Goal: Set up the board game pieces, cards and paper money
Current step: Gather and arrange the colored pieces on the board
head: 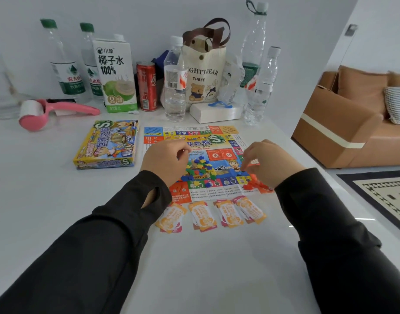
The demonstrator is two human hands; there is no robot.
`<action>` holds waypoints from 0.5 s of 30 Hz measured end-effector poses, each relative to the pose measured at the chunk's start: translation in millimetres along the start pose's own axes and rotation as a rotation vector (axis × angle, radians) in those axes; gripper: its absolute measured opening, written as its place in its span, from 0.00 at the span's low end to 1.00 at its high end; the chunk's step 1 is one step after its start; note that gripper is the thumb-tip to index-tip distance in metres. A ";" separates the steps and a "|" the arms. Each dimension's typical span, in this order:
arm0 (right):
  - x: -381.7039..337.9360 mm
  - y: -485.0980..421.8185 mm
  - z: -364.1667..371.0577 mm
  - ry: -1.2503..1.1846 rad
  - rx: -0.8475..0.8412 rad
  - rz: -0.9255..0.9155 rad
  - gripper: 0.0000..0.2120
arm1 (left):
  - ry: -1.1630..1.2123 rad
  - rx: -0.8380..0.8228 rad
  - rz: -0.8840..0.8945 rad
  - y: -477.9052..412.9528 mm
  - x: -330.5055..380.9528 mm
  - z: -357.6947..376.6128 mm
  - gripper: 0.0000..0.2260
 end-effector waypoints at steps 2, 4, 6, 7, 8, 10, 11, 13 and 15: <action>-22.8 -6.7 1.6 -0.016 0.019 -0.072 0.09 | 0.022 -0.012 -0.096 2.0 -10.1 1.6 0.08; -47.3 -15.6 7.2 -0.058 -0.013 -0.145 0.11 | 0.061 -0.020 -0.194 2.6 -20.3 2.4 0.08; -67.7 -26.3 18.0 -0.039 -0.065 -0.196 0.13 | 0.080 -0.021 -0.248 3.3 -26.7 2.2 0.08; -74.7 -32.2 23.7 -0.010 -0.088 -0.203 0.13 | 0.072 -0.024 -0.256 2.8 -28.2 1.6 0.08; -78.0 -37.2 28.7 0.025 -0.106 -0.199 0.13 | 0.062 -0.034 -0.255 2.7 -26.8 2.9 0.08; -83.8 -46.0 34.1 0.090 -0.131 -0.189 0.11 | 0.039 -0.049 -0.252 2.5 -27.0 3.1 0.08; -84.0 -48.3 34.6 0.112 -0.148 -0.178 0.11 | 0.033 -0.059 -0.253 2.5 -26.4 4.2 0.08; -85.4 -53.1 34.0 0.137 -0.188 -0.163 0.10 | 0.014 -0.070 -0.255 2.2 -26.4 4.1 0.09; -87.3 -55.7 32.0 0.146 -0.204 -0.167 0.10 | -0.002 -0.076 -0.249 1.7 -25.4 3.9 0.09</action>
Point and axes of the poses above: each hand's wrist, its own y-axis away from the middle knuckle, its own z-axis out of the palm, x = y × z, the point moved 7 cm from there along -y, towards the middle knuckle, and after that the axes turned 6 degrees about -x, right-handed, at the moved point
